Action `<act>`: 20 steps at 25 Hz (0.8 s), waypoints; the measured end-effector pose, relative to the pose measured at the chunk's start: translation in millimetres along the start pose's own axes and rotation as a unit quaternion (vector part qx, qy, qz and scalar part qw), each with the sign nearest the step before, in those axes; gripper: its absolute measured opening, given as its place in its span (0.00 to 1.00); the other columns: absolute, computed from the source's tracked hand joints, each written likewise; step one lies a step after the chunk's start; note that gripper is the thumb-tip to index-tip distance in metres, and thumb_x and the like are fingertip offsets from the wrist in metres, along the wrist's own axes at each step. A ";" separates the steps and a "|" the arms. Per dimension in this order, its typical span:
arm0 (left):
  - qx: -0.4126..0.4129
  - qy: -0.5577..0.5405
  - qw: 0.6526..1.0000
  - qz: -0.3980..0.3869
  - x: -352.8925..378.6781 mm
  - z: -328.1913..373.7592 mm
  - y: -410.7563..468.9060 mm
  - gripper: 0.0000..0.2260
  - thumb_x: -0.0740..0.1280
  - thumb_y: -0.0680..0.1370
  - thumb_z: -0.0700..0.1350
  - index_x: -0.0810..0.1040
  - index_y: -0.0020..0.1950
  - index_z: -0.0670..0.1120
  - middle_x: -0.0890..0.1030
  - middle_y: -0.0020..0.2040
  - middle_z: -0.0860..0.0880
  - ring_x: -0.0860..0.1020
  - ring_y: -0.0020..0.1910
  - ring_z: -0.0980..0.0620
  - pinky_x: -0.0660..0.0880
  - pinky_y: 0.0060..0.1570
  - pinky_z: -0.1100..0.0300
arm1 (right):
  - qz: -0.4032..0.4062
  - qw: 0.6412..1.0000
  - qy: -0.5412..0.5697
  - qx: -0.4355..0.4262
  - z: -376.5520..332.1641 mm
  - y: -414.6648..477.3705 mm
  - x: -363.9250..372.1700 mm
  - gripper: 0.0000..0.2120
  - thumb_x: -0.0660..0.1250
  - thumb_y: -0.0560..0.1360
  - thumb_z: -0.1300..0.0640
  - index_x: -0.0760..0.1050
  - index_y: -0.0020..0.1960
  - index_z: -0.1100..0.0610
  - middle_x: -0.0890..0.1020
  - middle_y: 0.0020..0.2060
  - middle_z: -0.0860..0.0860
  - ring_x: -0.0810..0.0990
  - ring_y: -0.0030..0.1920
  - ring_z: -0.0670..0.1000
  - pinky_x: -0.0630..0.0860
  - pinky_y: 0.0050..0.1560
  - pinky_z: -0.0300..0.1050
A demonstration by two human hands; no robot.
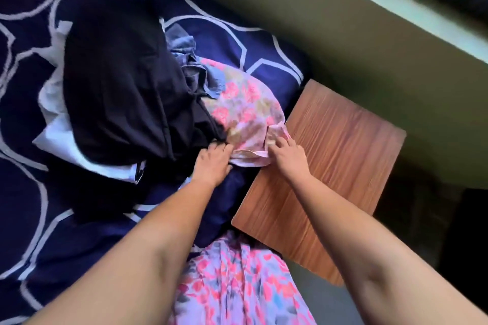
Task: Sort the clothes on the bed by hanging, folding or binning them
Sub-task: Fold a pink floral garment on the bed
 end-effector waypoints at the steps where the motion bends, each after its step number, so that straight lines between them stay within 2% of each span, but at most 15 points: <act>1: -0.002 0.003 1.000 0.009 -1.8 -0.6 2.9 0.16 0.62 0.78 0.52 0.69 0.64 0.50 0.74 0.63 0.50 0.69 0.64 0.46 0.70 0.51 0.51 | 0.000 1.000 0.007 -0.002 2.3 1.5 1.1 0.12 0.60 0.77 0.56 0.75 0.59 0.53 0.75 0.56 0.53 0.72 0.58 0.58 0.68 0.44 0.48; 3: -0.009 -0.003 1.000 0.010 -9.0 -1.0 4.9 0.11 0.60 0.80 0.51 0.72 0.60 0.49 0.76 0.59 0.49 0.71 0.60 0.46 0.70 0.49 0.51 | 0.010 0.999 0.037 0.003 3.1 0.4 -4.0 0.11 0.60 0.78 0.57 0.75 0.58 0.54 0.76 0.55 0.52 0.72 0.58 0.58 0.68 0.44 0.48; 6: -0.022 -0.046 0.999 0.015 -33.9 2.3 -3.2 0.11 0.60 0.81 0.52 0.74 0.59 0.48 0.79 0.57 0.48 0.75 0.57 0.44 0.70 0.50 0.50 | 0.008 0.988 0.148 0.042 7.0 -4.3 -23.6 0.07 0.61 0.75 0.59 0.75 0.51 0.55 0.79 0.50 0.55 0.76 0.54 0.60 0.69 0.46 0.49; 9: -0.019 -0.108 0.991 0.073 -76.6 12.9 -15.9 0.11 0.61 0.80 0.52 0.75 0.58 0.49 0.81 0.55 0.46 0.79 0.53 0.40 0.72 0.49 0.50 | 0.012 0.972 0.220 0.078 19.4 -12.4 -63.4 0.10 0.59 0.76 0.59 0.74 0.55 0.55 0.81 0.51 0.60 0.77 0.54 0.63 0.70 0.50 0.50; 12: -0.030 -0.174 0.976 0.129 -131.5 22.4 -21.9 0.11 0.61 0.80 0.50 0.76 0.58 0.48 0.81 0.55 0.43 0.78 0.50 0.38 0.73 0.49 0.51 | 0.050 0.971 0.214 0.095 32.2 -19.3 -116.7 0.11 0.57 0.78 0.58 0.73 0.58 0.54 0.81 0.52 0.61 0.77 0.55 0.62 0.69 0.52 0.50; 15: -0.029 -0.244 0.958 0.151 -199.9 25.6 -31.2 0.11 0.57 0.80 0.47 0.72 0.60 0.48 0.79 0.56 0.41 0.78 0.52 0.38 0.72 0.50 0.50 | 0.092 0.971 0.198 0.094 35.6 -20.6 -188.0 0.11 0.57 0.77 0.60 0.71 0.58 0.54 0.80 0.51 0.62 0.78 0.54 0.63 0.69 0.51 0.50; 19: -0.009 -0.281 0.936 0.209 -288.5 21.1 -51.5 0.12 0.54 0.79 0.45 0.71 0.60 0.44 0.78 0.54 0.38 0.78 0.53 0.38 0.72 0.52 0.49 | 0.172 0.966 0.185 0.062 25.8 -29.7 -292.6 0.10 0.59 0.76 0.60 0.69 0.57 0.55 0.81 0.52 0.62 0.78 0.53 0.63 0.71 0.49 0.51; 20: -0.009 -0.290 0.927 0.238 -312.9 18.5 -61.0 0.15 0.53 0.78 0.48 0.70 0.60 0.43 0.78 0.54 0.38 0.77 0.53 0.38 0.72 0.52 0.49 | 0.198 0.963 0.177 0.045 20.2 -37.9 -320.6 0.11 0.60 0.76 0.60 0.69 0.58 0.56 0.81 0.52 0.62 0.78 0.53 0.63 0.71 0.49 0.51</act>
Point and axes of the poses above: each hand's wrist, its own y-axis towards the middle knuckle, its own x-axis out of the palm, z = x × y, the point moved 1 cm from there along y, towards the middle knuckle
